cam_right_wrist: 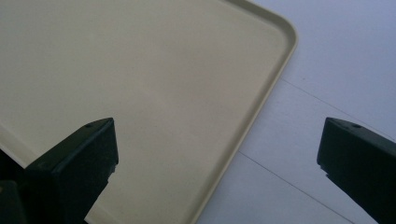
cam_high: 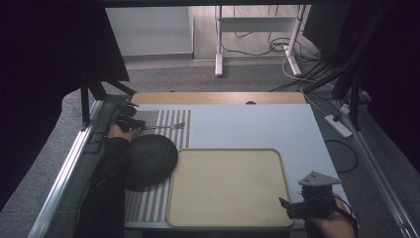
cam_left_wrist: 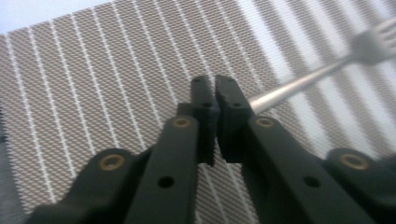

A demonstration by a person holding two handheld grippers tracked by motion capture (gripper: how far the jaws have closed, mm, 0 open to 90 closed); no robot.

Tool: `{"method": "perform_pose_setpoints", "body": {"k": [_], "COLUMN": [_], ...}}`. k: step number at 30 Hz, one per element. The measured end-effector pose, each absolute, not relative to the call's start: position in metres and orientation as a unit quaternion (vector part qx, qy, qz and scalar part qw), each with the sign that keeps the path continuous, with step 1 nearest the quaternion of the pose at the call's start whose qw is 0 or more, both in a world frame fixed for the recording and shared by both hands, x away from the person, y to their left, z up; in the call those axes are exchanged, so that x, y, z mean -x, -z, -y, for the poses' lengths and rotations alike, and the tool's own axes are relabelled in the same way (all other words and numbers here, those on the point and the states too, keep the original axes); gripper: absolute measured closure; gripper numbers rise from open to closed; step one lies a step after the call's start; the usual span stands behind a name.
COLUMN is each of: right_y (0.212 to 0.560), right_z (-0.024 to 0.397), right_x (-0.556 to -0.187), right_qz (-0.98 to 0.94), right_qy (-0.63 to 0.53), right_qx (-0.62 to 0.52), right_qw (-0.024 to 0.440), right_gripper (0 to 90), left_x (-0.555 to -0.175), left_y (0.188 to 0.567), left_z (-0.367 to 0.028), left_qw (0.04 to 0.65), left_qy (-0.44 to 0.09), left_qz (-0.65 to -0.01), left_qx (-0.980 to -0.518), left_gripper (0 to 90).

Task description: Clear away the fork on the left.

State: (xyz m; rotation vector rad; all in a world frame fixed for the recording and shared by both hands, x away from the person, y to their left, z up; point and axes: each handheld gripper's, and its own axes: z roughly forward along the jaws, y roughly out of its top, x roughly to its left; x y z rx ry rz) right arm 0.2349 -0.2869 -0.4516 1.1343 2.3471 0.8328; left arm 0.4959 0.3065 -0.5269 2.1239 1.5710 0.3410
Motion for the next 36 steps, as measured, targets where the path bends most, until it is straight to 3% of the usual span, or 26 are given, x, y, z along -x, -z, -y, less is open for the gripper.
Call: {"method": "perform_pose_setpoints", "body": {"k": [5,20,27,31,32,33,36], "right_y": [0.452,0.452,0.452,0.452,0.452,0.452,0.452], "right_z": [0.287,0.285,0.285,0.285,0.285,0.285,0.285], "right_x": [-0.234,-0.234,-0.233,-0.234,-0.233,-0.233,-0.233], "right_qz": [-0.842,-0.846,-0.847,-0.847,-0.846,-0.847,-0.847], "right_qy": [-0.299,-0.293,-0.293,-0.293,-0.294,-0.294,-0.293], "right_qx": [-0.402,-0.395,-0.394,-0.394,-0.394,-0.394,-0.394], "right_qw": [0.201,0.205,0.205,0.205,0.205,0.205,0.205], "right_gripper": [0.0,0.0,0.0,0.0,0.0,0.0,0.0], "left_x": [-0.497,-0.473,-0.473,-0.475,-0.475,-0.476,-0.476], "left_y": [0.529,0.522,0.521,0.516,0.515,0.513,0.512], "left_z": [-0.305,-0.298,-0.295,-0.298,-0.299,-0.299,-0.298], "left_qw": [0.224,0.210,0.203,0.214,0.221,0.227,0.235], "left_qy": [-0.125,-0.052,-0.051,-0.068,-0.069,-0.075,-0.079], "left_qz": [-0.579,-0.546,-0.541,-0.550,-0.552,-0.554,-0.550], "left_qx": [-0.774,-0.810,-0.814,-0.805,-0.801,-0.797,-0.797], "left_gripper": [89.0,89.1,88.9,71.6,71.6,62.2,45.2]}}
